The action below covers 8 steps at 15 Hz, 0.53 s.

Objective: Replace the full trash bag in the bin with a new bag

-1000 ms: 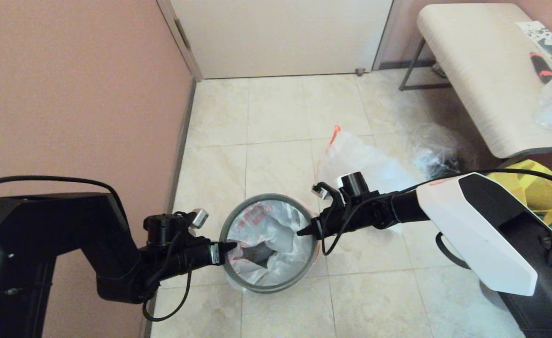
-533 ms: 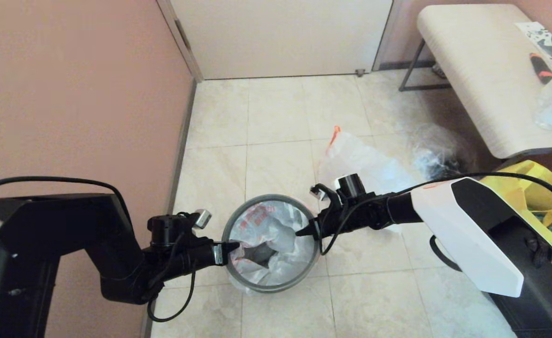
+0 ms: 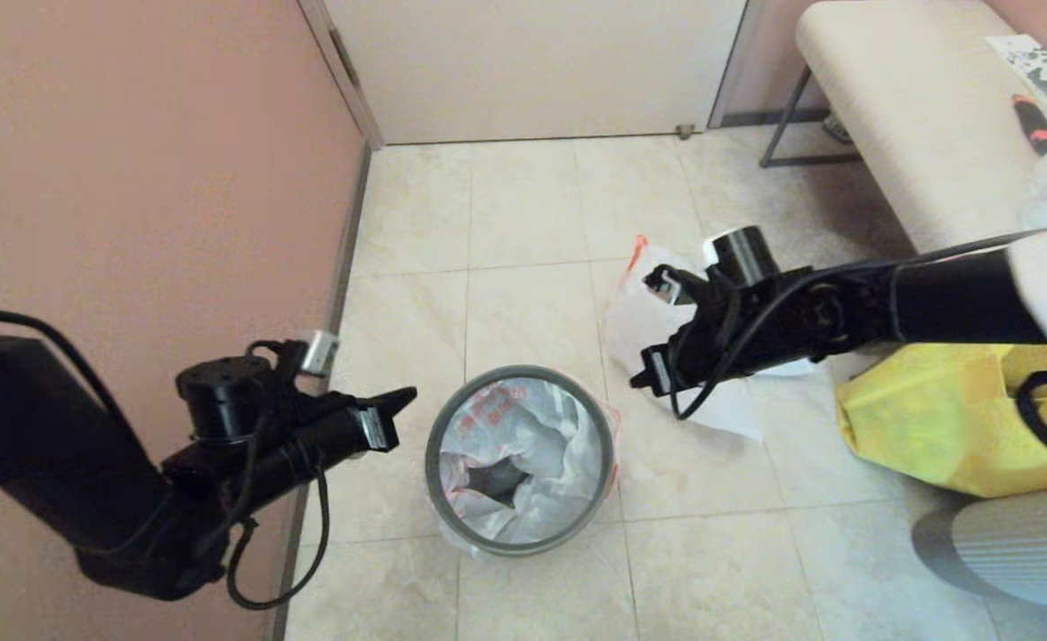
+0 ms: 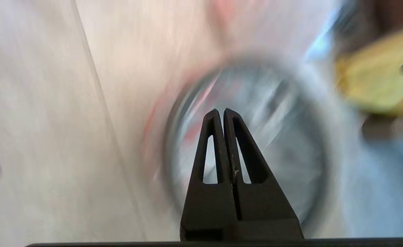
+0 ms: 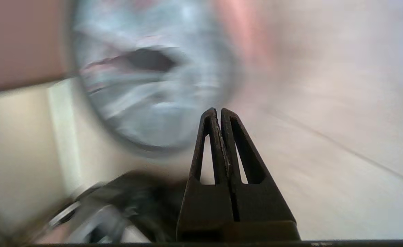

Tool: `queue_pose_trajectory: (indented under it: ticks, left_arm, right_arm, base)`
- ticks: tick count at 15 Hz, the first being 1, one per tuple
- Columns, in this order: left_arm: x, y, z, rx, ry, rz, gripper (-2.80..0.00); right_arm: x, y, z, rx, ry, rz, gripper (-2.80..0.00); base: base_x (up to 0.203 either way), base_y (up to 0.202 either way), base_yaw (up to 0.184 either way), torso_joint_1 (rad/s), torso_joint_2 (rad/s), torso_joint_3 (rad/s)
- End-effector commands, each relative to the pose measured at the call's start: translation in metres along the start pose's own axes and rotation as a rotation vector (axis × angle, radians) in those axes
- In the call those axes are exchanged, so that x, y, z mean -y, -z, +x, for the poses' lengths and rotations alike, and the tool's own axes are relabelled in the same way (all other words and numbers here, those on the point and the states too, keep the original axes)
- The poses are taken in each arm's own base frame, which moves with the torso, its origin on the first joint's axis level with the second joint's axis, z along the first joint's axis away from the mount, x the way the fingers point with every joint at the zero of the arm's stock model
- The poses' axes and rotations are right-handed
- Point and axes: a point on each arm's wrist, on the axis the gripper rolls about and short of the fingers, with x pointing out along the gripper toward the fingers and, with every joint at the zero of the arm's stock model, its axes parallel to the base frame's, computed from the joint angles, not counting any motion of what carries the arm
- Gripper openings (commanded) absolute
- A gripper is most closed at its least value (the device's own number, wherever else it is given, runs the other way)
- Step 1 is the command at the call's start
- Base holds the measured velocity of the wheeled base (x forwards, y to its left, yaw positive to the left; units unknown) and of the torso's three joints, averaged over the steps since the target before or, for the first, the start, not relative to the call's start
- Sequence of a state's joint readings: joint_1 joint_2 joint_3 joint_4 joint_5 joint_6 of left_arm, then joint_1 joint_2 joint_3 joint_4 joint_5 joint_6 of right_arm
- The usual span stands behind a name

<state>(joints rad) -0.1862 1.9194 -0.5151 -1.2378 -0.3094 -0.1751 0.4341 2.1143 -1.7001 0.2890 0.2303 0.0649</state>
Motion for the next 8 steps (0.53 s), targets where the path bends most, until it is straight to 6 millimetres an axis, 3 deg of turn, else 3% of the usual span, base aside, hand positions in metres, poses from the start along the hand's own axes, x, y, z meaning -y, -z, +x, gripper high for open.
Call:
queue_pose_trajectory:
  ticks: [1, 4, 6, 8]
  left_arm:
    - [0.045, -0.079, -0.072, 0.299, 0.037, 0.089, -2.8]
    - [0.084, -0.118, -0.15, 0.414, 0.016, 0.111, -2.8]
    - [0.1, -0.12, -0.197, 0.417, -0.026, 0.11, -2.8]
    - [0.103, -0.111, -0.236, 0.43, -0.121, 0.141, -2.8]
  right_arm:
    - [-0.012, -0.009, -0.11, 0.167, 0.177, 0.002, -2.8]
    - [-0.016, 0.033, -0.192, 0.219, 0.331, 0.039, -2.8]
    - [-0.02, 0.069, -0.234, 0.252, 0.417, 0.063, -2.8]
    - [-0.023, 0.109, -0.27, 0.302, 0.489, 0.094, -2.8]
  base:
    - [0.0, 0.0, 0.0, 0.0, 0.0, 0.0]
    - [0.0, 0.0, 0.0, 0.0, 0.0, 0.0]
    - [0.0, 0.0, 0.0, 0.0, 0.0, 0.0]
    - [0.0, 0.0, 0.0, 0.0, 0.0, 0.0]
